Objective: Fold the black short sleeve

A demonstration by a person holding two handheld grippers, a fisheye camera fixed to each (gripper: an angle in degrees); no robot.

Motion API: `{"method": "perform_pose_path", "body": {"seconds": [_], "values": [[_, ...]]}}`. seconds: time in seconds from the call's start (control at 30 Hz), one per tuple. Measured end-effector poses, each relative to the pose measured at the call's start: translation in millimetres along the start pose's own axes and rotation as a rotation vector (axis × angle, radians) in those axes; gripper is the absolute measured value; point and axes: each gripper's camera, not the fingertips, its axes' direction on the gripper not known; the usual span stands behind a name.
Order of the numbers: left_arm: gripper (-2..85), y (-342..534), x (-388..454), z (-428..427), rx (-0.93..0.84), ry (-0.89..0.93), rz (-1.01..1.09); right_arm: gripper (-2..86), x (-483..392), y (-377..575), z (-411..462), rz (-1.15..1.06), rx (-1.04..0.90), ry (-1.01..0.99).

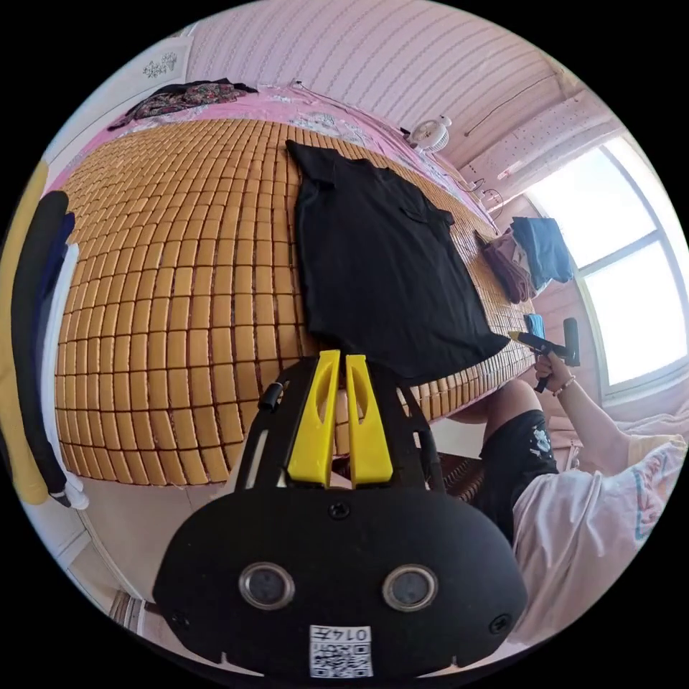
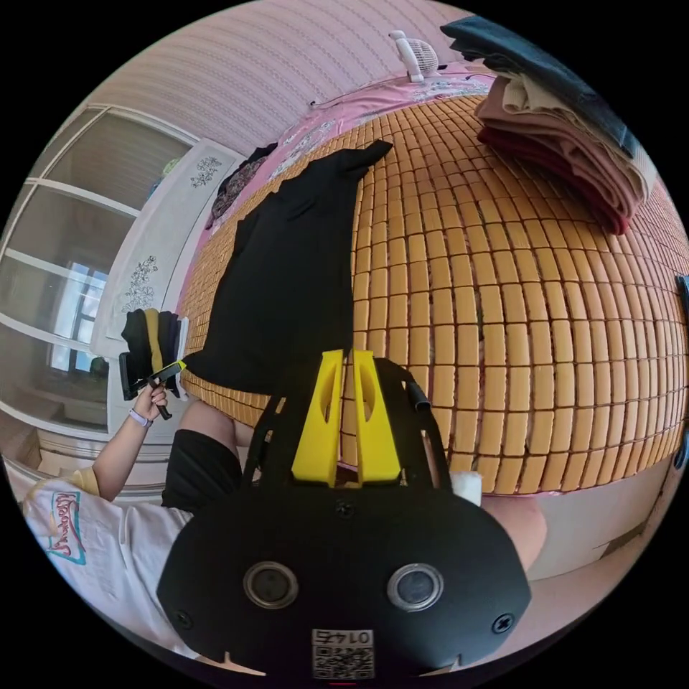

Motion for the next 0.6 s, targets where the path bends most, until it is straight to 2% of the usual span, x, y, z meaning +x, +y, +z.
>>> {"method": "perform_pose_path", "body": {"seconds": [0.27,0.43,0.6], "values": [[5.8,53,-37,-17,0.022,-0.015,-0.12,9.1,0,-4,5,-0.045,-0.039,-0.017],[6.4,71,-50,-21,0.087,-0.011,-0.206,9.4,-11,7,32,-0.183,-0.09,0.103],[7.3,71,-55,5,0.034,-0.03,-0.257,3.1,9,21,37,-0.21,-0.115,0.219]]}}
